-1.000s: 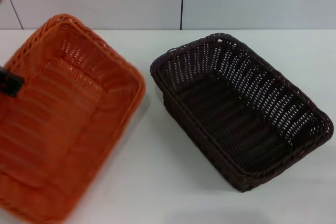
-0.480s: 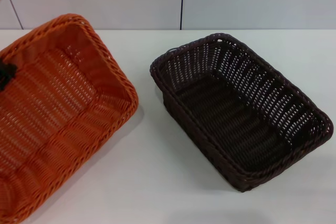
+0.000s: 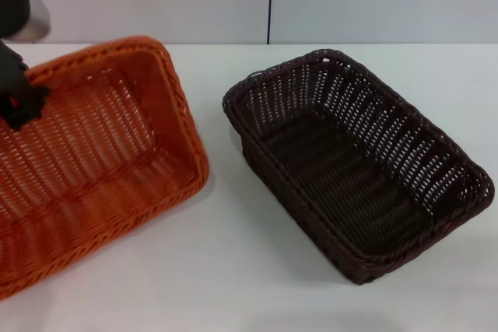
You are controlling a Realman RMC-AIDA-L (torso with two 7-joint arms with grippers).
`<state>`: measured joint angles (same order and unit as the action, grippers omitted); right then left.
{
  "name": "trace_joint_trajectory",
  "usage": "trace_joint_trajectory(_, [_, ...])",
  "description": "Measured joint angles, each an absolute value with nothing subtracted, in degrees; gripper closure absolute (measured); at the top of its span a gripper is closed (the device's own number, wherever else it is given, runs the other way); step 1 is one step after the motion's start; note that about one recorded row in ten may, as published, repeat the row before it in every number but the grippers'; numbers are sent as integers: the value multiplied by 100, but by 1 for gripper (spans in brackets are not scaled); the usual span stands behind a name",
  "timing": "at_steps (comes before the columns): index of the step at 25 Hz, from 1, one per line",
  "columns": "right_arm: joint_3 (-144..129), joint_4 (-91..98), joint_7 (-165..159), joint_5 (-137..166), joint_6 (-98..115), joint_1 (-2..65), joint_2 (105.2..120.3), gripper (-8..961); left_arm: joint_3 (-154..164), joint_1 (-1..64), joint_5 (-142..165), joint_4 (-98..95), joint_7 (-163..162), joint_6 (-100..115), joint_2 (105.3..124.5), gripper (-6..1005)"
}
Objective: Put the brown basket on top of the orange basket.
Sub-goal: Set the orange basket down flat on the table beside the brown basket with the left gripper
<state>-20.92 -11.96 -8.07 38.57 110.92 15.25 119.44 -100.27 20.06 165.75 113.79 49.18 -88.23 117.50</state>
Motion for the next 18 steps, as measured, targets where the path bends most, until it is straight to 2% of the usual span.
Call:
trace_joint_trajectory(7, [-2091, -1196, -808, 3864, 11063, 1690, 11939, 193, -9957, 2001, 16562, 10704, 6540, -8276, 11768, 850])
trace_joint_trajectory(18, [-2082, -1195, -808, 3850, 11110, 1683, 11941, 194, -10011, 2023, 16558, 11156, 7279, -8275, 11771, 852])
